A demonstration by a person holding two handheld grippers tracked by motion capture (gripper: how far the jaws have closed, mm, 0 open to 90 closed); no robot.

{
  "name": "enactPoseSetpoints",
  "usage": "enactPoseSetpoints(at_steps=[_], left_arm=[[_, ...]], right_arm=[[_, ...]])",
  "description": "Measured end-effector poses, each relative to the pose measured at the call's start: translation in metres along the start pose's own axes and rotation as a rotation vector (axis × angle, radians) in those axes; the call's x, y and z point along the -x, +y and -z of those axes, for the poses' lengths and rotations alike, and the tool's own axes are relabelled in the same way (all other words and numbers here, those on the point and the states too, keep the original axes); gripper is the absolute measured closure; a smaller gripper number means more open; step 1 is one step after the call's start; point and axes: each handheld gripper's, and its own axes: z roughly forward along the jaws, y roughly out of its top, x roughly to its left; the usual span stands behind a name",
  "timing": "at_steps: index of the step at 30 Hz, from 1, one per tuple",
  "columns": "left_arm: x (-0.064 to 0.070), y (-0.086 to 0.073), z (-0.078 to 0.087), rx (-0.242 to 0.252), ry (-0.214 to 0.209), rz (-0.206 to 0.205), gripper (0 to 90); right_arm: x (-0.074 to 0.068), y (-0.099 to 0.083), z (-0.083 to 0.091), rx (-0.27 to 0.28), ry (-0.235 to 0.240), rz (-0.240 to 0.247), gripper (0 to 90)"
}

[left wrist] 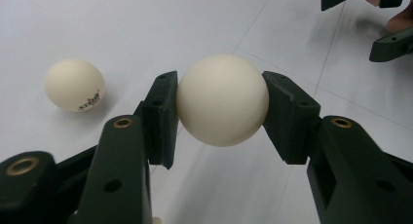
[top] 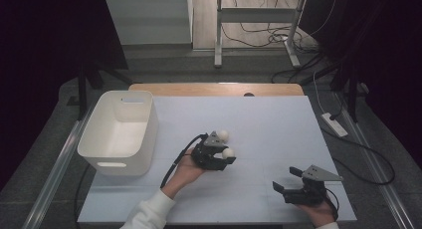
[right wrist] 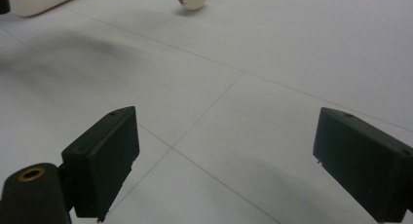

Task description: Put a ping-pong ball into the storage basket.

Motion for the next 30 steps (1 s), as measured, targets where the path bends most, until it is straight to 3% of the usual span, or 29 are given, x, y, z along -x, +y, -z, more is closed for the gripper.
enactPoseSetpoints(at_steps=[9,24,30], left_arm=[[-0.001,0.004,0.018,0.047,0.024,-0.009,50.9],[-0.003,0.007,0.046,0.152,0.001,-0.007,50.8],[-0.004,0.007,0.056,0.176,0.012,-0.004,50.8]], right_arm=[[0.001,0.000,0.001,0.004,-0.005,0.003,9.6],[0.003,0.002,-0.002,0.004,0.000,0.006,9.6],[0.003,0.003,-0.003,0.005,0.001,0.011,9.6]])
